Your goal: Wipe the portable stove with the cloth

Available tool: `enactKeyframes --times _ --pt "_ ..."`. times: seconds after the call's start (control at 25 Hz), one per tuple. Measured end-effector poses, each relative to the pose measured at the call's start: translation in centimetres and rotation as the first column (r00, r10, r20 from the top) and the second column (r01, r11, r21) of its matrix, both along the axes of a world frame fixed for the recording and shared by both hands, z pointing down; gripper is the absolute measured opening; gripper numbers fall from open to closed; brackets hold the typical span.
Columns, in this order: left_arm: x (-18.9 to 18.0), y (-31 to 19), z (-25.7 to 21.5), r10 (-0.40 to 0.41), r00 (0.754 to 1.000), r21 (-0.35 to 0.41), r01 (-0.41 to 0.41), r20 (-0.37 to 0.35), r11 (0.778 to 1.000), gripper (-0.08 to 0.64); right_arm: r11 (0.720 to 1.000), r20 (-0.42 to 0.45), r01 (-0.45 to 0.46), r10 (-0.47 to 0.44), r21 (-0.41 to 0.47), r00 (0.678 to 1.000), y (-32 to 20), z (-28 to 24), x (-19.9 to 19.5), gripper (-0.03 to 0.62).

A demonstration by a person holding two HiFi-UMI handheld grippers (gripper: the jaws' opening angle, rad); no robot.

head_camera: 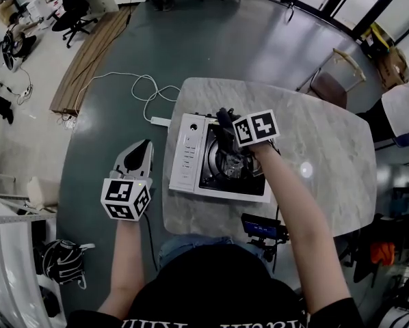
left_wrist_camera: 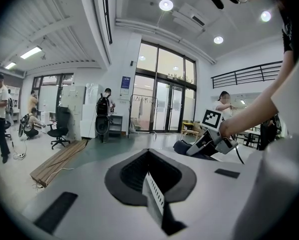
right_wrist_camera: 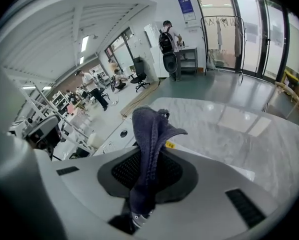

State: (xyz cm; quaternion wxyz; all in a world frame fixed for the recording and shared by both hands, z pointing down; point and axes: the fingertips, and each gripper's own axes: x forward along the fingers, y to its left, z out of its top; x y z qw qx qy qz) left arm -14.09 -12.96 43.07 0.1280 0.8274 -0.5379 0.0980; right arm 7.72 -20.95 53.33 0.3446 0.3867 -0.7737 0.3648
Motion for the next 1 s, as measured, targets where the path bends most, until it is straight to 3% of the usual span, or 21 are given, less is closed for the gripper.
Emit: enactKeyframes --times 0.32,0.56,0.72,1.0 --pt "2.5 0.0 -1.4 0.052 0.999 0.035 -0.053 0.007 0.998 0.011 0.990 0.157 -0.065 0.045 0.124 0.987 0.8 -5.5 2.3 0.076" --pt "4.1 0.2 -3.0 0.093 0.995 0.067 -0.095 0.027 0.993 0.011 0.953 0.242 -0.132 0.065 0.273 0.968 2.2 -11.0 5.8 0.077" --pt "5.2 0.2 -3.9 0.113 0.993 0.091 -0.116 0.035 0.989 0.011 0.888 0.166 -0.130 0.062 0.442 0.984 4.9 -13.8 9.3 0.077" --pt "6.1 0.2 -5.3 0.114 0.993 0.142 -0.118 0.037 0.983 0.012 0.720 0.019 -0.077 0.089 0.690 0.996 10.0 -17.7 12.7 0.077"
